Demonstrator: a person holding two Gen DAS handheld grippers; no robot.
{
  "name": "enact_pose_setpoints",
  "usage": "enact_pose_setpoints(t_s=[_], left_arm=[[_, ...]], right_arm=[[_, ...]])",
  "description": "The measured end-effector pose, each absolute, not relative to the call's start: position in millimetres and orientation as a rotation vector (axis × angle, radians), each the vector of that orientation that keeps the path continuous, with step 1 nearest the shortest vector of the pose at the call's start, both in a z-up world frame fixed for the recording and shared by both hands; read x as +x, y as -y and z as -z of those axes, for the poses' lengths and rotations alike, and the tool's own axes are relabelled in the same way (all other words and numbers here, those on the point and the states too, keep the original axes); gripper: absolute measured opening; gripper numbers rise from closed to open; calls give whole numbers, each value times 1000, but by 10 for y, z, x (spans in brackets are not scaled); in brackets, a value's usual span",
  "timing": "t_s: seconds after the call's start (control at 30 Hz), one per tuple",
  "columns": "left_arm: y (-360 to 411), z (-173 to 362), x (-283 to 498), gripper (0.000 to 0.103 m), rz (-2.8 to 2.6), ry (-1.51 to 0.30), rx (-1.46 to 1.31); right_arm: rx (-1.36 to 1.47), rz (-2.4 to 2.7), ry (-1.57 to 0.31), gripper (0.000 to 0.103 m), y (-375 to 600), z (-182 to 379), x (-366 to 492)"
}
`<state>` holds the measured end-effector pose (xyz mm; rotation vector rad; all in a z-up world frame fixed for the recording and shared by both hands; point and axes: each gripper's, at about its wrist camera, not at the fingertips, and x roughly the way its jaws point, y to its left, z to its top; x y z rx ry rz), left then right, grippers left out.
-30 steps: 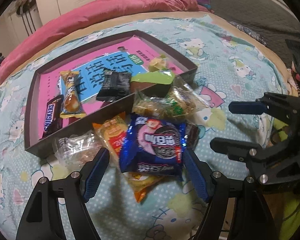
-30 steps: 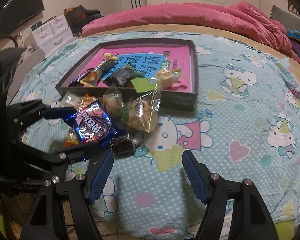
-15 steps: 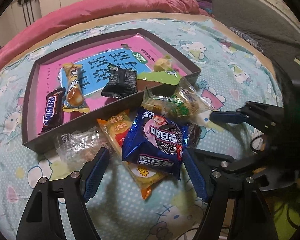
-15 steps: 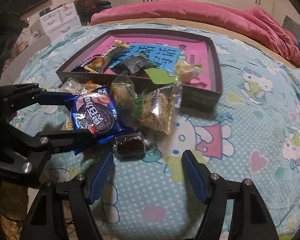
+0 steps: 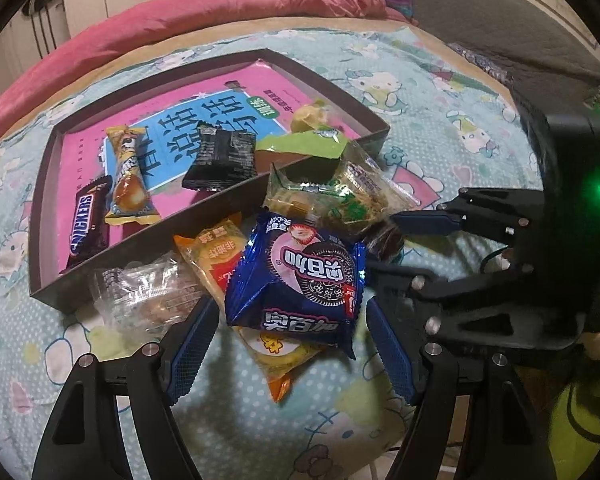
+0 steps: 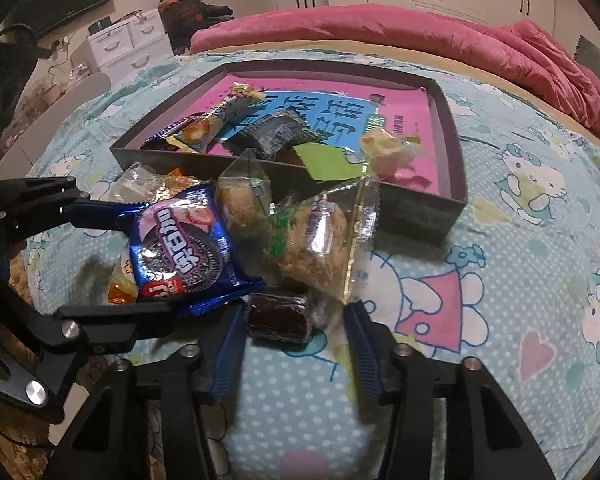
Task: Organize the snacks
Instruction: 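Grasp the blue Oreo-style cookie pack with the left gripper while the right grasps the dark brown wrapped snack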
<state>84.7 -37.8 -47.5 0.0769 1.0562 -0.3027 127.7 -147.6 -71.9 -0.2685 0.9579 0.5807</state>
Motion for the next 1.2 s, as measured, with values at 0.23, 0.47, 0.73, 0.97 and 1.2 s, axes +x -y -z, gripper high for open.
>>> enact_pose_setpoints(t_s=[0.23,0.47,0.73,0.97,1.2], left_arm=[[420,489,866,77,286,-1060,90],[545,493,854,77,238,-1064,171],[893,564,787,78,153,-1032,431],[1027,575,828,78,87,-1034,483],[1138,618,838,76,54,-1018,525]], right_arm=[[-212,-557,-975,37,1603,687,1335],[-158,-511,-977,37,1770,629,1356],[-89,-496,-982,37,1905,607,1400],[-50,-487,-979,37,1986,578,1414],[-8,-473,-978,37,2067,568,1445]])
